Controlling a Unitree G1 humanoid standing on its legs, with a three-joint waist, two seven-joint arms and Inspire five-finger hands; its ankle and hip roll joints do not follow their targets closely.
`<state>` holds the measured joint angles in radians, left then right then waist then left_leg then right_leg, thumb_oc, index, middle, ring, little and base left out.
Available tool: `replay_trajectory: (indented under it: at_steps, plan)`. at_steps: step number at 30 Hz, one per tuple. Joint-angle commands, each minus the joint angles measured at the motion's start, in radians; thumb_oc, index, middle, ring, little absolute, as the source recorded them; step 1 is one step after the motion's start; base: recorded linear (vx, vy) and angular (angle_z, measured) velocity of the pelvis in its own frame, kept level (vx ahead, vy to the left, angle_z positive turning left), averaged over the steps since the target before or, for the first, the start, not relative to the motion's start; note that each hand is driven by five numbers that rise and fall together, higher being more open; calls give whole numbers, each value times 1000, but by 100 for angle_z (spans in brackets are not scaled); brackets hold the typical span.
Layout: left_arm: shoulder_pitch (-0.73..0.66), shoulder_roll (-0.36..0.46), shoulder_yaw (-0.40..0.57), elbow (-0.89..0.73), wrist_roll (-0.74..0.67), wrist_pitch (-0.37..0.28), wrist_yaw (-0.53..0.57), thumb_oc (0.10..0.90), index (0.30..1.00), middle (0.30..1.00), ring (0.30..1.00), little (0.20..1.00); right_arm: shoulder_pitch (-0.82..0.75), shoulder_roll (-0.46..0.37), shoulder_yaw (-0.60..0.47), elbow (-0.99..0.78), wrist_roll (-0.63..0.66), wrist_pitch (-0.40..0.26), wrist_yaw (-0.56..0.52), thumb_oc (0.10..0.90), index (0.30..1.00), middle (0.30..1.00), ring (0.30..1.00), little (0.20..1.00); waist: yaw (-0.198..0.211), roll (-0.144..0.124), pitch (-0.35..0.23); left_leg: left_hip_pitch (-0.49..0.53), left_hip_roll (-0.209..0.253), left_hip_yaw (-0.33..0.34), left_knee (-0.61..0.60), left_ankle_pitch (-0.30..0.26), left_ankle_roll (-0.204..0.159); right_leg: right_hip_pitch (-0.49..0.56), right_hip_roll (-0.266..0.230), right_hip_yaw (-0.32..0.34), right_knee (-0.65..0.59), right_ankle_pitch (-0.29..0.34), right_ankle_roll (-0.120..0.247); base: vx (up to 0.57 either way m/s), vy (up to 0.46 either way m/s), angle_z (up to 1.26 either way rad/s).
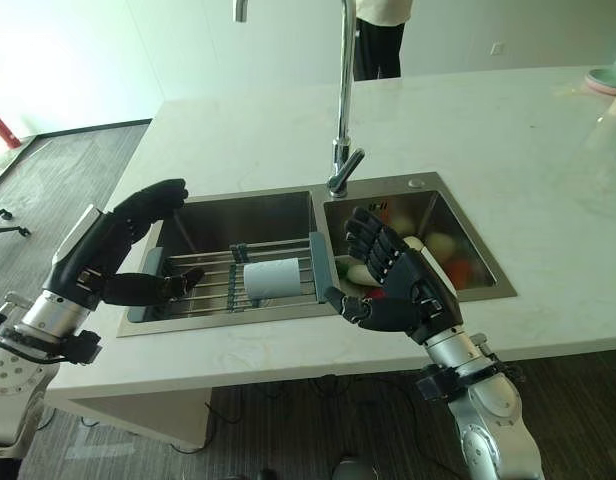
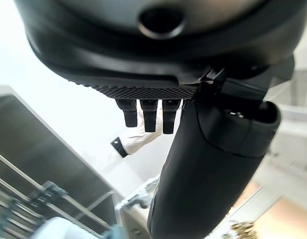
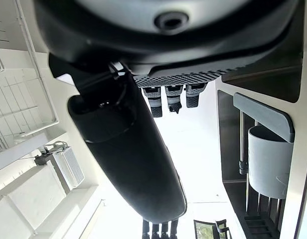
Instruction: Place the dishes in the dishwasher.
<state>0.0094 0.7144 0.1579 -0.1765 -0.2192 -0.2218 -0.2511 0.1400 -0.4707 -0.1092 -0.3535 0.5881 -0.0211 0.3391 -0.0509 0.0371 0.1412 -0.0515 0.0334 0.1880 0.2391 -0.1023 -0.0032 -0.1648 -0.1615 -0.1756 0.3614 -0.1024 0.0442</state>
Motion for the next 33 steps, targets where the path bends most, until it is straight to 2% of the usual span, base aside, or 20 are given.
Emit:
replay_trajectory:
  at_steps: [1,9,17,23,33]
  plan:
    - [-126,61,21,-13,11,-2,8,800,900,900,900,900,-127,-31,-10,-60,5,-71,9,800,900,900,900,900,-9,0,-61,-8,60,-19,61,-149,-32,81,-22,-37,-61,-78,105,29,45,-13]
    - [-217,121,-51,97,42,54,-15,800,900,900,900,900,-167,-69,24,-36,12,-45,21,800,900,900,900,900,-21,11,-65,8,63,3,61,-160,-31,92,-18,-27,-61,-87,108,-1,20,-9]
    - [-290,121,-125,180,42,89,-45,800,900,900,900,900,-186,-90,37,-11,16,-35,39,800,900,900,900,900,-39,14,-70,12,64,20,61,-158,-30,86,-7,-11,-61,-81,105,-19,-3,-8]
    - [-393,119,-219,321,42,97,-38,800,900,900,900,900,-208,-102,68,20,13,-38,57,800,900,900,900,900,-61,17,-75,25,67,40,61,-166,-30,91,4,5,-61,-85,106,-12,-5,-10]
    - [-464,106,-277,450,49,91,-43,800,900,900,900,900,-226,-116,75,46,5,-32,66,800,900,900,900,900,-82,20,-74,37,69,62,61,-171,-28,93,17,20,-61,-84,103,-5,-5,-7]
